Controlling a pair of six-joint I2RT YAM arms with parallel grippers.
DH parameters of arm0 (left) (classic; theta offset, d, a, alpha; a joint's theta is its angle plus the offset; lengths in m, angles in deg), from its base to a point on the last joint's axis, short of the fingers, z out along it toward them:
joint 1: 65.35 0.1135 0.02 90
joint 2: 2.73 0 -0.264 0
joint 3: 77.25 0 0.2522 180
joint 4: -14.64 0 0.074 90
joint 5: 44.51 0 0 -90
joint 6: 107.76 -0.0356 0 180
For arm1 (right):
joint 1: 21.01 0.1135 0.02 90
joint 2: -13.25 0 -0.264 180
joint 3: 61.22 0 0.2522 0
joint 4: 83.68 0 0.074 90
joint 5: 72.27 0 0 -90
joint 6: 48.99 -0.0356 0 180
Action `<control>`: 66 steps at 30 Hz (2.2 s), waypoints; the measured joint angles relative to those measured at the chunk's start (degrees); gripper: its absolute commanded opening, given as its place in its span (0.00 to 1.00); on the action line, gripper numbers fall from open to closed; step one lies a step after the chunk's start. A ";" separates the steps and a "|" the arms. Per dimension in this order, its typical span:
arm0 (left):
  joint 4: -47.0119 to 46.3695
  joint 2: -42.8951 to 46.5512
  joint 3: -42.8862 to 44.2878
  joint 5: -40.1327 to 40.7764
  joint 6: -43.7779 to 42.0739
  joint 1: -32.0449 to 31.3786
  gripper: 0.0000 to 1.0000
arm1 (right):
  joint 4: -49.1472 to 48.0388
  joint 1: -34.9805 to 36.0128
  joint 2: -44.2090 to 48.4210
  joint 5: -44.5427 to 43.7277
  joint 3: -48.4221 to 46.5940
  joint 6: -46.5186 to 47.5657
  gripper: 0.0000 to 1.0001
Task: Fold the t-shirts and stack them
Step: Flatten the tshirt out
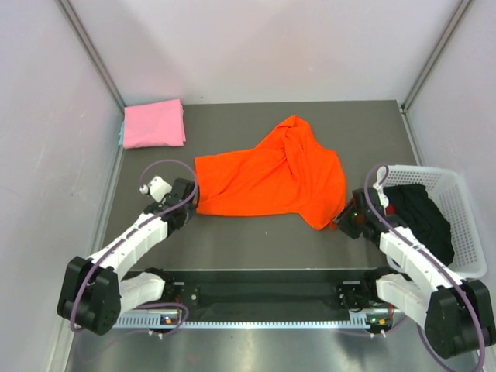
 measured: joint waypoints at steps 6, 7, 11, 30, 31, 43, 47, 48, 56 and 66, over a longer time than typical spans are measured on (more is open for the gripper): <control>-0.55 -0.76 0.00 0.22 -1.44 0.00 0.00 | -3.10 0.79 -1.31 -2.14 2.71 -2.71 0.34; -0.66 -0.87 0.00 0.24 -1.64 0.00 0.00 | -3.54 0.81 -1.38 -2.36 2.78 -2.97 0.31; -0.98 -0.92 0.00 0.63 -2.45 0.04 0.00 | -4.70 0.81 -2.14 -3.15 2.82 -3.17 0.15; -1.11 -0.85 6.47 2.27 -10.08 0.20 0.00 | 1.51 3.15 4.57 -5.44 -2.40 -3.23 0.30; -1.09 -0.76 5.92 2.12 -10.12 0.20 0.00 | 1.38 4.00 4.57 -4.98 -1.36 -4.31 0.31; -1.07 -1.73 4.94 -0.48 -10.51 0.20 0.00 | -3.30 5.70 -0.94 -4.35 4.24 -9.99 0.32; -1.16 -2.60 4.94 -0.55 -10.51 0.20 0.00 | -6.14 6.14 -1.77 -4.50 5.14 -10.54 0.25; -1.16 -2.82 4.94 -0.55 -10.51 0.20 0.00 | -6.73 6.21 -1.77 -4.66 5.42 -10.56 0.16; 2.38 -4.09 10.32 0.13 -13.73 0.26 0.00 | 2.78 5.90 1.44 -9.68 0.66 -5.81 0.00; 11.28 -10.45 66.03 0.44 -22.25 0.24 0.00 | 13.86 -2.51 -2.78 -12.79 -61.18 12.48 0.00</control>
